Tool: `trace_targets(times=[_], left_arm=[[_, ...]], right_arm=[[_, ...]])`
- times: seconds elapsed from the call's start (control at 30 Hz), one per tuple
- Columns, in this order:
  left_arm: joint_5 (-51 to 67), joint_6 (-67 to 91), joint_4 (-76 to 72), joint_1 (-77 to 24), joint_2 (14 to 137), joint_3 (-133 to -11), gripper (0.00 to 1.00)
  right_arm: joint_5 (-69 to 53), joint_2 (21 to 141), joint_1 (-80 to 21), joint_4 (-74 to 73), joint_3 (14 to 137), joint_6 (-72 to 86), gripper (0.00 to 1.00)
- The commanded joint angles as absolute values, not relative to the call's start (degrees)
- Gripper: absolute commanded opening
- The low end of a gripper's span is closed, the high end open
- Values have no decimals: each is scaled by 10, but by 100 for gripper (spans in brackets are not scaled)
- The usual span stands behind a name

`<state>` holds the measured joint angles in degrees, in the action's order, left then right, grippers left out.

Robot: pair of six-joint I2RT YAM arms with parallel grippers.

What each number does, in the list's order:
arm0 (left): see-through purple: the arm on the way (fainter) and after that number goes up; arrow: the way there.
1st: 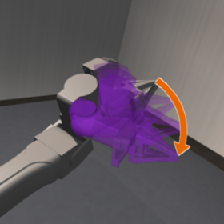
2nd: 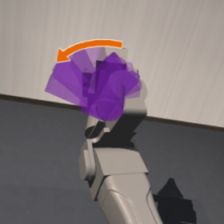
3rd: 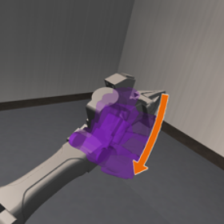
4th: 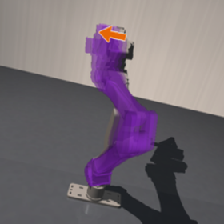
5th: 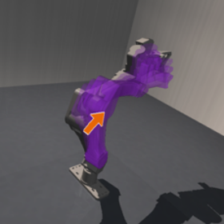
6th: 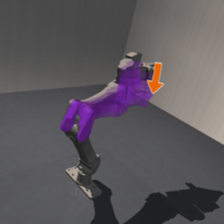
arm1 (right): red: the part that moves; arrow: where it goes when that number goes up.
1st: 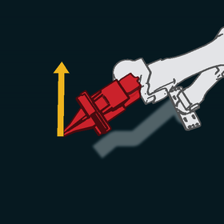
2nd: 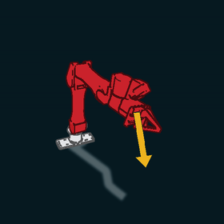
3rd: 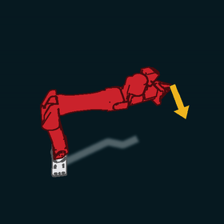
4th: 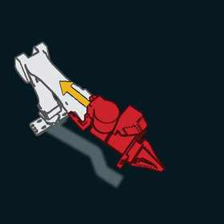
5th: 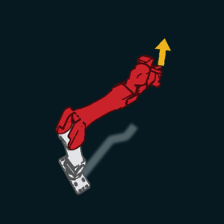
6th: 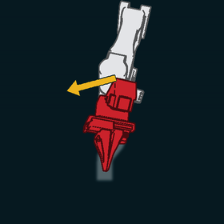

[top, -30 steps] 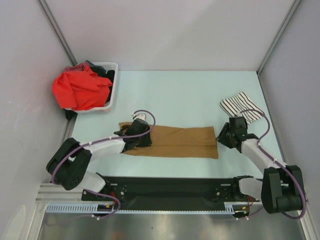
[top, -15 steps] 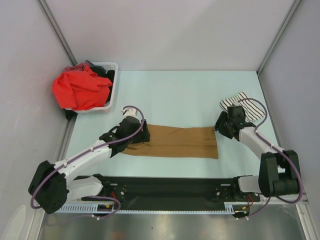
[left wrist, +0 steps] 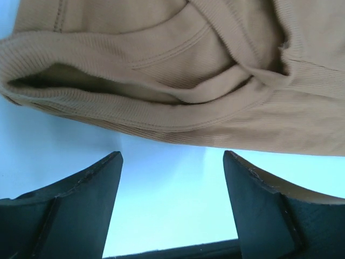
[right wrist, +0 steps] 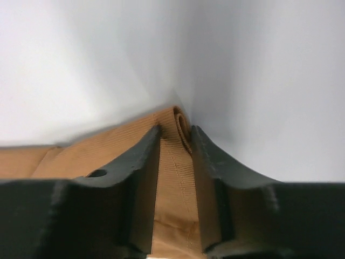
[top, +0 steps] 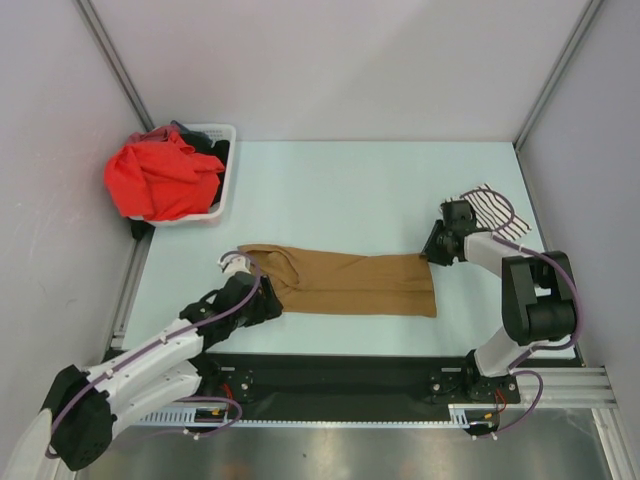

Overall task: Fold and stack the tank tops
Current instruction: Fold the tank top

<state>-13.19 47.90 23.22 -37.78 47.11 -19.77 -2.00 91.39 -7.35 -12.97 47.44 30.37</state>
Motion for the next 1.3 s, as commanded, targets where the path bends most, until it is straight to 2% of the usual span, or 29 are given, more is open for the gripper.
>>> trace_targets(times=[0.0,0.17,0.23,0.4,0.57,0.7,0.77,0.8,0.83,0.93,1.0,1.03,1.07,1.13,1.17,1.27], left_arm=[[-119,503,181,-345,506,-188,81],[-41,472,79,-252,613,-193,77],[-36,461,63,-231,665,-225,77],[-30,439,58,-198,823,-348,77],[-13,427,95,-187,1017,-581,76],[44,414,124,-193,1187,-777,73],[47,388,172,-203,1250,-935,72],[45,378,201,-217,1320,-1000,72],[48,362,253,-225,1356,-1129,72],[87,350,283,-252,1462,-1314,73],[103,349,276,-261,1493,-1354,76],[117,343,263,-261,1492,-1358,78],[120,335,258,-259,1478,-1351,84],[85,305,263,-256,1448,-1304,91],[63,300,266,-248,1408,-1279,95],[31,286,254,-223,1312,-1155,96]], right_arm=[[-24,939,-76,-113,498,308,28],[-8,949,-76,-120,501,313,8],[-1,943,-76,-138,497,324,4],[45,905,-79,-191,457,353,4],[61,829,-102,-235,396,421,13],[98,784,-219,-305,353,511,20],[76,772,-270,-306,335,547,20],[69,761,-332,-294,318,590,20],[57,758,-364,-281,314,607,20],[34,760,-451,-246,316,657,21],[18,765,-468,-229,326,639,22],[18,765,-477,-229,340,627,28],[22,761,-480,-229,344,616,39],[51,739,-481,-260,351,603,50],[59,728,-479,-262,346,592,52],[79,674,-469,-252,329,560,54]])
